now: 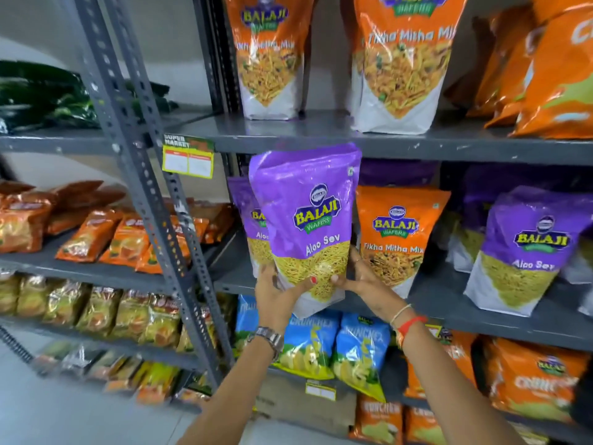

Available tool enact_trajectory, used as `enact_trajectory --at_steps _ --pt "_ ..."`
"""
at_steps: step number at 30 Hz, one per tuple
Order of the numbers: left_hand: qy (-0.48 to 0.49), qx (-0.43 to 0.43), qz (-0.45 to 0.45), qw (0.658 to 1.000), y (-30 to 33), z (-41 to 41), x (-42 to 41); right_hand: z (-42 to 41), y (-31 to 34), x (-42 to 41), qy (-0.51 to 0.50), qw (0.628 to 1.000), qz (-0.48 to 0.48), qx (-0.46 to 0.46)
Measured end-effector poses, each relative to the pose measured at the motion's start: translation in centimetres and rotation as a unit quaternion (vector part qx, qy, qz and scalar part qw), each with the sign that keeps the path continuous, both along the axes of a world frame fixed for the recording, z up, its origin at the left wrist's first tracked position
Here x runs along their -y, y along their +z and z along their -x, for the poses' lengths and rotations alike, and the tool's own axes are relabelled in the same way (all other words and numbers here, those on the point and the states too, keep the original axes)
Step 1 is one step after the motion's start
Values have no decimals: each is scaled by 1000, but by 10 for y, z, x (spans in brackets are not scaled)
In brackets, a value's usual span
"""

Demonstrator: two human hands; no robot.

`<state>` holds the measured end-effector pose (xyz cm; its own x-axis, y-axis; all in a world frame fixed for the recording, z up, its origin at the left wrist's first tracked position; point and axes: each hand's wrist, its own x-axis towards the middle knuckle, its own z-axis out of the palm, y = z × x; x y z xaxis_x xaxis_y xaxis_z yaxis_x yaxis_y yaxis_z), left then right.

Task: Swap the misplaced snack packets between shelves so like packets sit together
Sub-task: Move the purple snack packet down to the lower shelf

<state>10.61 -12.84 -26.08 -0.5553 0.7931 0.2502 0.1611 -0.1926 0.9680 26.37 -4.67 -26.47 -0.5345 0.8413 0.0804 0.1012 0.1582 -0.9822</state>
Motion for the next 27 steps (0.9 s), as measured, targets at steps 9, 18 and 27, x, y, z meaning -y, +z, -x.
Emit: enact_trajectory --at_steps 9,18,27 --pt "41 -28 82 995 -55 -8 -59 12 -51 -61 -33 998 29 43" --pt "48 17 103 993 -76 -15 -108 32 -85 -102 -137 990 -6 32" --pt "67 34 71 995 -83 -21 -126 30 -95 -73 -414 902 -107 -50"
